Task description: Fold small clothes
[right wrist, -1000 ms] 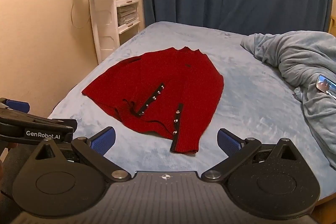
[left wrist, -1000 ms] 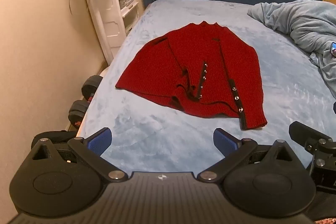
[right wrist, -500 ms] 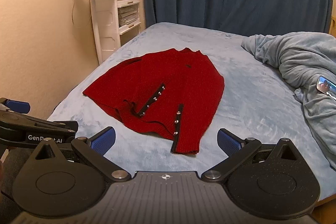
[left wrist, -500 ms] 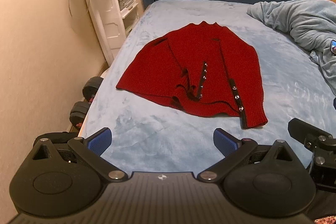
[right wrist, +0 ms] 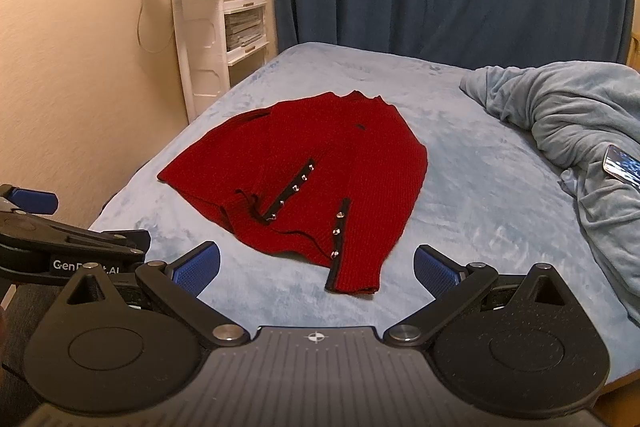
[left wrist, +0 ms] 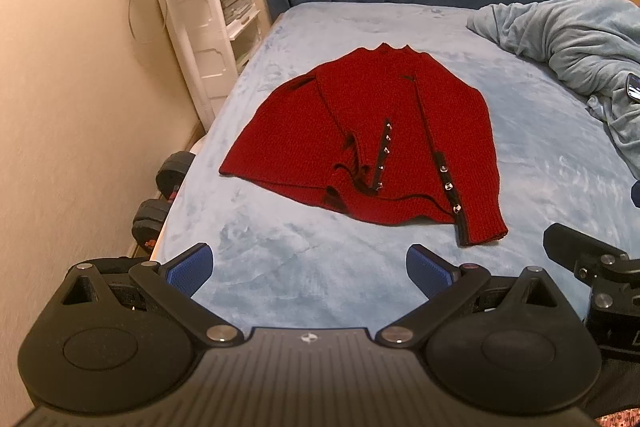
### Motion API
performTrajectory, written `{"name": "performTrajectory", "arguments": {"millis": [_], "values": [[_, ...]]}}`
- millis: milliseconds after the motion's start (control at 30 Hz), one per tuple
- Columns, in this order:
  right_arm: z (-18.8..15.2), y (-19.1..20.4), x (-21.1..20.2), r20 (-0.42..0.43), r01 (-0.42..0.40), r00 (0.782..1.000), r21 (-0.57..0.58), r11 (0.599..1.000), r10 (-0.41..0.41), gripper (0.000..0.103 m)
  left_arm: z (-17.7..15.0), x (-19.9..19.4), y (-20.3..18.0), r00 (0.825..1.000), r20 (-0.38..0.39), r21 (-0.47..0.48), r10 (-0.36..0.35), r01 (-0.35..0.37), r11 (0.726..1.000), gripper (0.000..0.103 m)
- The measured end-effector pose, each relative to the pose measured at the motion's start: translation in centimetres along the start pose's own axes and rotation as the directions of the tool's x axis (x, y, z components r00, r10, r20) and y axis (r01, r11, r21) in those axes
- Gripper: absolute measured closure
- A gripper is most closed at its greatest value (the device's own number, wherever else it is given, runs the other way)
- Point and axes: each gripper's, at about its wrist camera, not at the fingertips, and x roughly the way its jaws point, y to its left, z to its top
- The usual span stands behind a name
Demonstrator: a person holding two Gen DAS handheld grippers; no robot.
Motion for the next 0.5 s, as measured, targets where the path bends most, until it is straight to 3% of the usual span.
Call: {"name": "performTrajectory", "arguments": {"millis": [500], "values": [[-0.11, -0.15, -0.10, 0.004, -0.003, 1.000, -0.003, 1.000, 0.003, 0.001, -0.05, -0.09, -0.05, 1.000, 0.012, -0.003, 0.004, -0.004, 1.000, 0.000]]}}
